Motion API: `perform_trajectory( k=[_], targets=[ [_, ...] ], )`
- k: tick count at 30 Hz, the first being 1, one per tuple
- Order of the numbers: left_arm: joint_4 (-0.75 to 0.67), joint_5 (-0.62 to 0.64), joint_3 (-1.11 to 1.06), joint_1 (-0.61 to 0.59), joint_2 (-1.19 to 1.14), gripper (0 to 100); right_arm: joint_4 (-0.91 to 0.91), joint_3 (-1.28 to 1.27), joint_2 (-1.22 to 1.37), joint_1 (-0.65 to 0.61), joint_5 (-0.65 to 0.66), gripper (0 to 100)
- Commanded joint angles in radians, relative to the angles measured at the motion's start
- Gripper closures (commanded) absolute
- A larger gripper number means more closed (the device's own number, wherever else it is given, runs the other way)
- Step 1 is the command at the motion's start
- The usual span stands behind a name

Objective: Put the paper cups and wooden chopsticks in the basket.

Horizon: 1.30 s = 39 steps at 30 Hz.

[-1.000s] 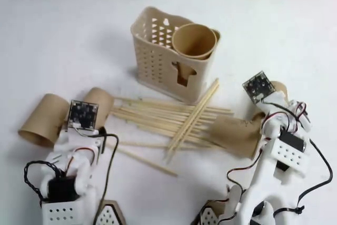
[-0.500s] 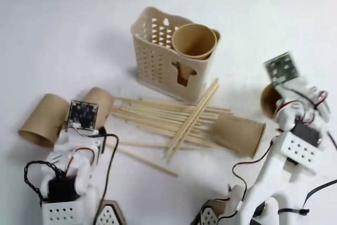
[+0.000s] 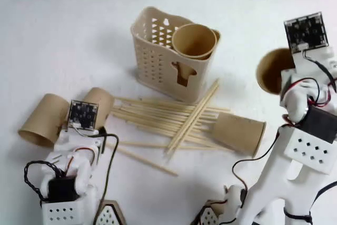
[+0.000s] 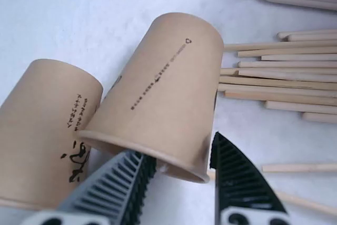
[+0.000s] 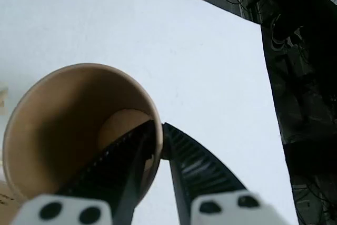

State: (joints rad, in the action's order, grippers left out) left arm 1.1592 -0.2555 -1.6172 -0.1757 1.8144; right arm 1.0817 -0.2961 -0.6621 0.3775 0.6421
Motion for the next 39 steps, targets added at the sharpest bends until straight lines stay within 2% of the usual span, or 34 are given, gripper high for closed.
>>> perform_trajectory(
  k=[1,11,16,25,31,39],
  targets=[
    [-0.012,0.003,0.006,-0.008,0.010,82,0.053,0.127,-0.033,-0.077,-0.094,97.8],
    [-0.012,0.003,0.006,-0.008,0.010,82,0.051,0.259,-0.033,-0.308,-0.296,97.8],
    [-0.012,0.003,0.006,-0.008,0.010,82,-0.036,0.279,-0.031,-0.406,-0.391,97.8],
    [-0.012,0.003,0.006,-0.008,0.010,82,-0.101,0.361,0.133,-0.536,-0.463,97.8],
    [-0.014,0.003,0.006,-0.008,0.010,82,0.028,0.535,0.334,-0.555,-0.509,97.8],
    [-0.014,0.003,0.006,-0.008,0.010,82,0.231,0.729,0.550,-0.565,-0.509,97.8]
  ],
)
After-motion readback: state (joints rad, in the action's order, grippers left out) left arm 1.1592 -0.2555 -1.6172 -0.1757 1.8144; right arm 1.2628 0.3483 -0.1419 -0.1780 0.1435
